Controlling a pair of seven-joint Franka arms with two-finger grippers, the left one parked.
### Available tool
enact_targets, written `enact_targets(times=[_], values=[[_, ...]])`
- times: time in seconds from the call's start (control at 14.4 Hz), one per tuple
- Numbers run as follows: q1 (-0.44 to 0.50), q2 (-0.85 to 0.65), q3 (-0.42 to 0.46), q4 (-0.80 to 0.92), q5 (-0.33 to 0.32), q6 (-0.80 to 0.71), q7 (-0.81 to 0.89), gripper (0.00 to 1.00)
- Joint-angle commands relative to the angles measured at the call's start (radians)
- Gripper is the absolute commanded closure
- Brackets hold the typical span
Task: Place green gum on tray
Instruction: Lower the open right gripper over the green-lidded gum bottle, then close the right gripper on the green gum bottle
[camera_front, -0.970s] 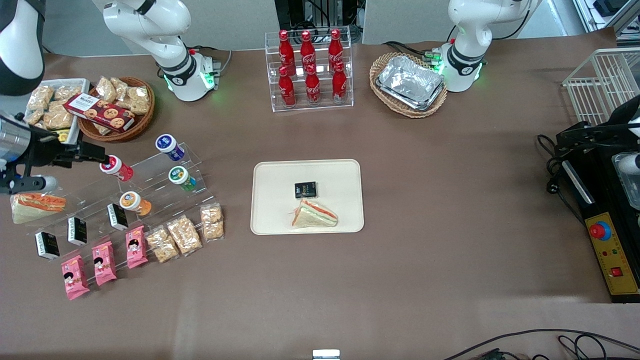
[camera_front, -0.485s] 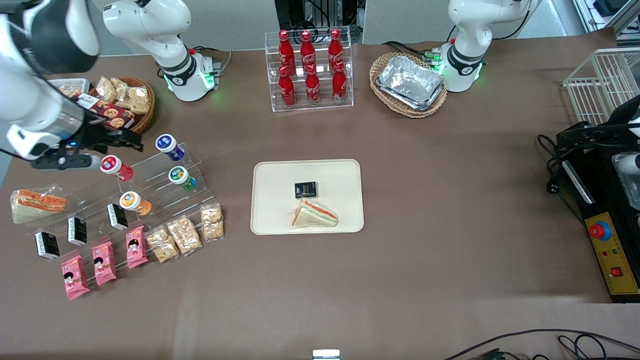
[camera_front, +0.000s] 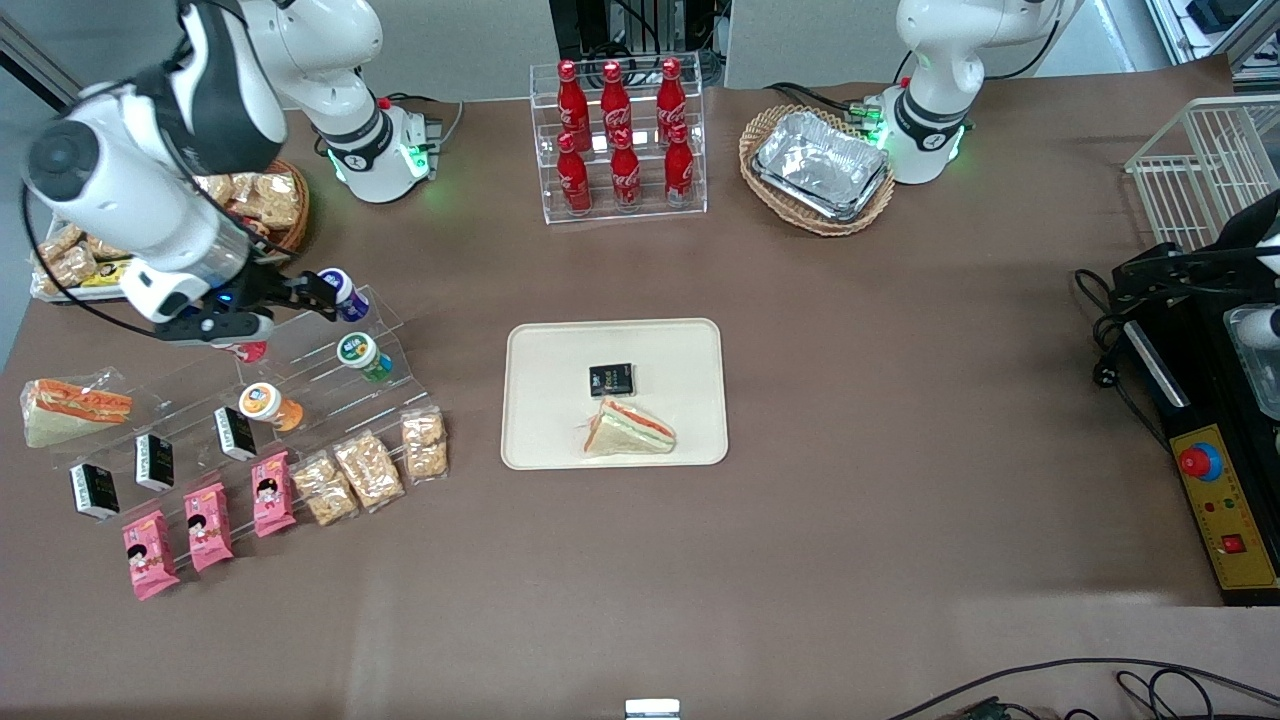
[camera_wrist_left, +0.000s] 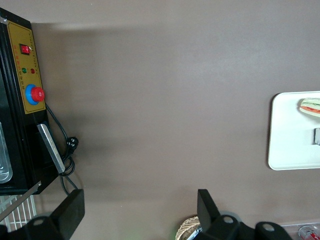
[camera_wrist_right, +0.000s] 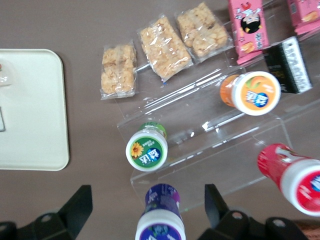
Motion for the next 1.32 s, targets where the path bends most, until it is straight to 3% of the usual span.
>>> enact_targets(times=[0.0,0.76,0.97,1.18,1.25], values=[[0.019,0.004,-0.003,-0.106,0.003,0.145,0.009,0.00],[0.046,0.132,-0.003,-0.202,0.002,0.401,0.009,0.02],[0.054,0.136,-0.005,-0.199,-0.001,0.398,0.004,0.41],[0.052,0.138,-0.005,-0.199,-0.001,0.398,-0.005,0.52],[0.052,0.138,-0.005,-0.199,-0.001,0.398,-0.007,0.60]])
